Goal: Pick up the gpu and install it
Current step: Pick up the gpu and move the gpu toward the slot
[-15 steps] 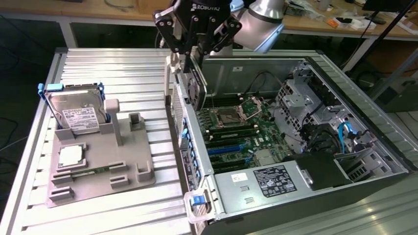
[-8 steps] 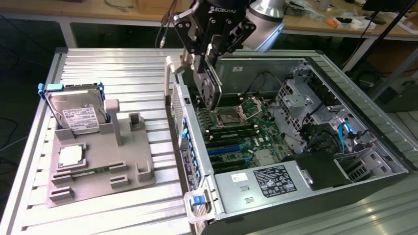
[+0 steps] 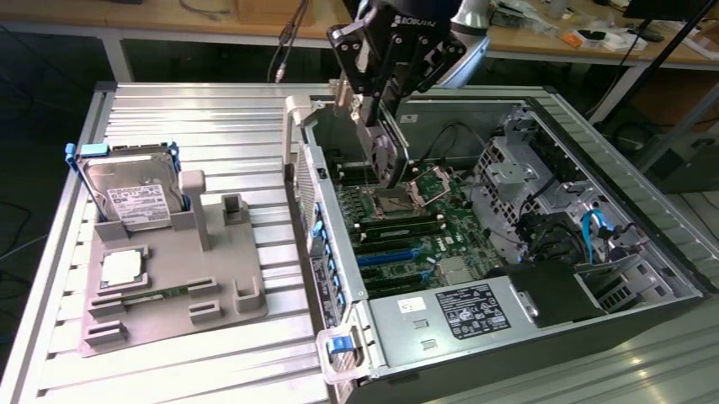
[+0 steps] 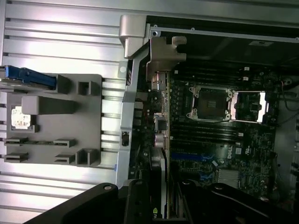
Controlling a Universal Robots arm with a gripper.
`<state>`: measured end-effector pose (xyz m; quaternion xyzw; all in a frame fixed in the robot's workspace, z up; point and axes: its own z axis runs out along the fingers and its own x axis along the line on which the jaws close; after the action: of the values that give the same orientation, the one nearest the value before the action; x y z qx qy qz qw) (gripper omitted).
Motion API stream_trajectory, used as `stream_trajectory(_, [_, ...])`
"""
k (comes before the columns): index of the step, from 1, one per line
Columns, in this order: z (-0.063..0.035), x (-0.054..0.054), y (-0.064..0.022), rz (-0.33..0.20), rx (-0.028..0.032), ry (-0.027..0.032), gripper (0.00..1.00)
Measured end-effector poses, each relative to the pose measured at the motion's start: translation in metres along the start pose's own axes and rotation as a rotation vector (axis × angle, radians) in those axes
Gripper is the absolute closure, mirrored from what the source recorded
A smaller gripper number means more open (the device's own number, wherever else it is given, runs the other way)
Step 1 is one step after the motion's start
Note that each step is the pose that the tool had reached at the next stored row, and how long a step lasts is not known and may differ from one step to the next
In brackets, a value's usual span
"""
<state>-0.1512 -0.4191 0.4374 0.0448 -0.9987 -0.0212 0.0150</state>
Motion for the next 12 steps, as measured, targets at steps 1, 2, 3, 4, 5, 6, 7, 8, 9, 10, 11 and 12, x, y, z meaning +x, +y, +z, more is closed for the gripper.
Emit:
stream_trajectory(1, [0.0, -0.003, -0.0003, 0.0, 0.0001, 0.0001, 0.73])
stream_trajectory(2, [0.0001, -0.007, -0.0006, 0.0, 0.0001, 0.0001, 0.73])
stream_trajectory(3, [0.0003, -0.01, -0.0009, 0.0, 0.0, 0.0, 0.73])
stream_trajectory(4, [0.0004, -0.014, -0.0012, 0.0, 0.0, 0.0, 0.73])
stream_trajectory(5, [0.0005, -0.017, -0.0015, 0.0, 0.0001, 0.0, 0.73])
stream_trajectory(6, [0.0006, -0.02, -0.0018, 0.0, 0.0001, 0.0, 0.73])
stream_trajectory(7, [0.0006, -0.024, -0.0021, 0.0, 0.0001, 0.0001, 0.73])
stream_trajectory(8, [0.0008, -0.027, -0.0024, 0.0, 0.0, 0.0, 0.73])
stream_trajectory(9, [0.0009, -0.03, -0.0027, 0.0, 0.0, 0.0, 0.73])
stream_trajectory(10, [0.0009, -0.036, -0.0032, 0.0, 0.0001, 0.0001, 0.73])
stream_trajectory(11, [0.0011, -0.041, -0.0037, 0.0, 0.0, 0.0, 0.73])
stream_trajectory(12, [0.0012, -0.045, -0.004, 0.0, 0.0001, 0.0001, 0.73])
